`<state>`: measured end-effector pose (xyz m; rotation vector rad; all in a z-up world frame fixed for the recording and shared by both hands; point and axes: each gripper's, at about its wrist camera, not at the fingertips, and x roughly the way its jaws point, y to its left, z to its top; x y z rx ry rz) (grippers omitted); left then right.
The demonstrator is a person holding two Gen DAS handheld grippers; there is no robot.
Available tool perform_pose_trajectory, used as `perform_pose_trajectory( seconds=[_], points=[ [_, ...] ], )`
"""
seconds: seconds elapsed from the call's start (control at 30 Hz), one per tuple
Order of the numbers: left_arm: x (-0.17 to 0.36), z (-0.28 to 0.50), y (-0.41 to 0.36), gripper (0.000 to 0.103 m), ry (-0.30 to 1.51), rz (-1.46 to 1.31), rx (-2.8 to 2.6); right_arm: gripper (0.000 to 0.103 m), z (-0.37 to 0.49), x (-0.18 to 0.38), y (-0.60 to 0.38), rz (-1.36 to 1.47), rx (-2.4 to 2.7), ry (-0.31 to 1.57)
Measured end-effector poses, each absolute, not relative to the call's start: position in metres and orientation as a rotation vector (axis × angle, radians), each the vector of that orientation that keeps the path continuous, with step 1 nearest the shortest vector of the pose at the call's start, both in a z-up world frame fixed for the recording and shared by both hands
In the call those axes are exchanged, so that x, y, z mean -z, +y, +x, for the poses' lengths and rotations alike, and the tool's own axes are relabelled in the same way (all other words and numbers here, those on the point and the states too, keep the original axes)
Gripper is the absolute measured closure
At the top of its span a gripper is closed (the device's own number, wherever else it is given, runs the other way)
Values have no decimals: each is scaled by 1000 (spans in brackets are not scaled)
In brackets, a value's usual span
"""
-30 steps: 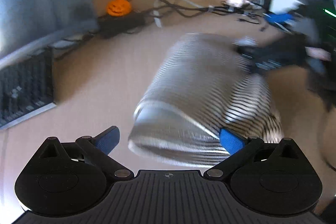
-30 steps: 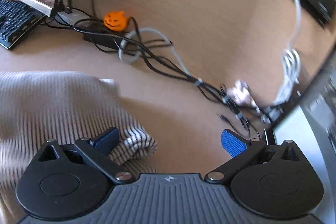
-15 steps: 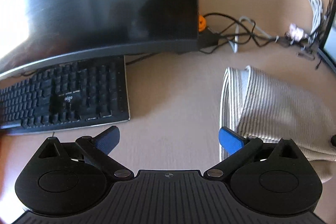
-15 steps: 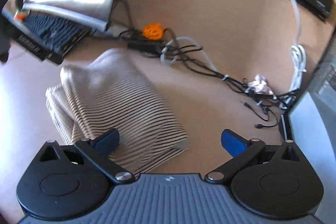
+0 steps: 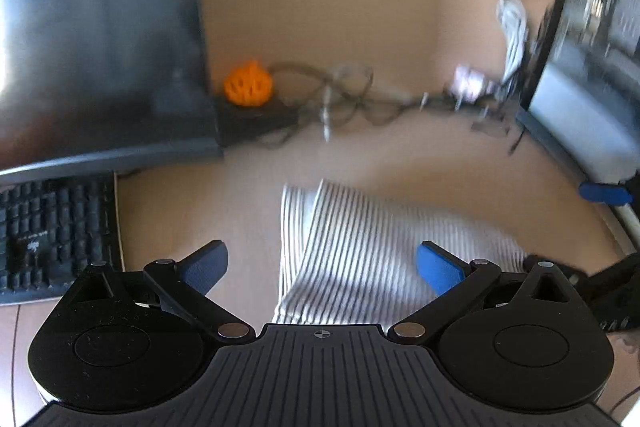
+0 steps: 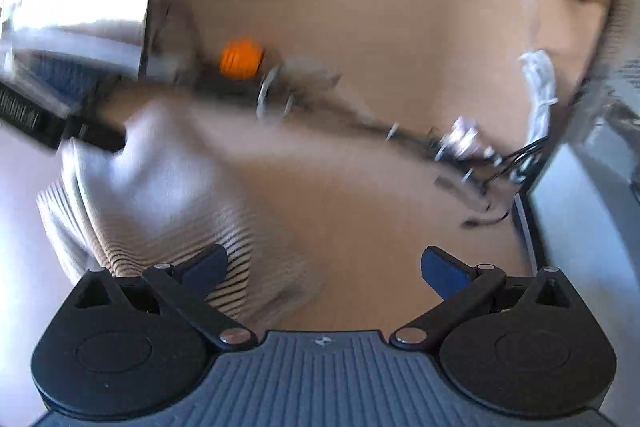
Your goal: Fold clothes
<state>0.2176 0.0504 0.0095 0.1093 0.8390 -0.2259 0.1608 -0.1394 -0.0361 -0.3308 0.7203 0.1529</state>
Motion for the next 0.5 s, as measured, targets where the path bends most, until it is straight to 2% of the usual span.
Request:
perform_pose_trajectory(
  seconds=[0.17,0.5],
  points=[
    [19,225,65,0,917,29,216,0,161,43,-129,-391,-155,722],
    [27,228,69,0,922,1,235,0,171,49,-143,-227,-158,783]
  ],
)
